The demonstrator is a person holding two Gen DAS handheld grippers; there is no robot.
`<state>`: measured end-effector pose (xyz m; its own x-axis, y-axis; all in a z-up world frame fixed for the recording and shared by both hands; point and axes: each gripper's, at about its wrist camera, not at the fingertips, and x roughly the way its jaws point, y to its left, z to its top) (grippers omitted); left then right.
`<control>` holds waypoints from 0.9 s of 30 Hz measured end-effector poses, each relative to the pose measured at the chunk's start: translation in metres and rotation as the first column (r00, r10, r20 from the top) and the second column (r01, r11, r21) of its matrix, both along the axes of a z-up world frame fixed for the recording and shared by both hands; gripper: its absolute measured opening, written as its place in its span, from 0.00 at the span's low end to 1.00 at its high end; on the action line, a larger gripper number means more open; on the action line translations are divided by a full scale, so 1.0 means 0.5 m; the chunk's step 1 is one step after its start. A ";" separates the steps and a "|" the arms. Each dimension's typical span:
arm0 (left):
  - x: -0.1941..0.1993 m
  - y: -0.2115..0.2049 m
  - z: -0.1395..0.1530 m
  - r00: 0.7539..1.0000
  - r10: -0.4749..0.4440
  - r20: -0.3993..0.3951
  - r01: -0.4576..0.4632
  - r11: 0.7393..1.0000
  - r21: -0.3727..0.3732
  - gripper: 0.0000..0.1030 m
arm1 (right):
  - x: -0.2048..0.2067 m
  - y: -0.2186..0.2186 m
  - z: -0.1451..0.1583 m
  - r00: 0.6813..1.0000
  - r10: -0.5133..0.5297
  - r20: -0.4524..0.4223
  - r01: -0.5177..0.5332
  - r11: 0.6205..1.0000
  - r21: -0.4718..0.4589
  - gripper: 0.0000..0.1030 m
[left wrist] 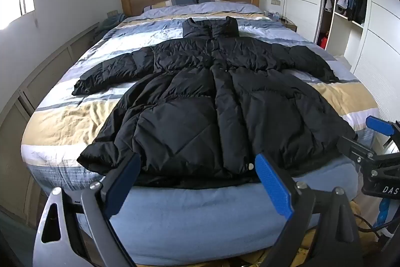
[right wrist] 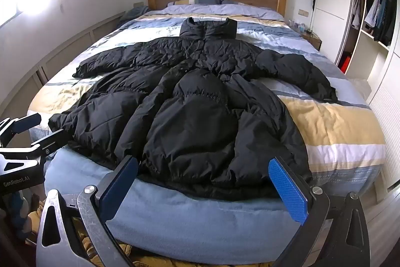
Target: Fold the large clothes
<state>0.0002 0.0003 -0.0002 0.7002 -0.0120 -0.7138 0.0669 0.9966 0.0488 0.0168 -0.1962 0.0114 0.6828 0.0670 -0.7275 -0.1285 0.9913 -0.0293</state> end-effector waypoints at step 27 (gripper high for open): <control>0.012 -0.009 -0.028 0.999 -0.018 -0.046 0.017 1.000 -0.022 0.91 | 0.020 0.007 -0.015 1.000 0.005 -0.026 -0.005 1.000 -0.004 1.00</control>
<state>0.0060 -0.0041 -0.0143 0.6664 -0.0403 -0.7445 0.0863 0.9960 0.0233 0.0268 -0.1925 0.0041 0.6633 0.0670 -0.7453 -0.1339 0.9905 -0.0302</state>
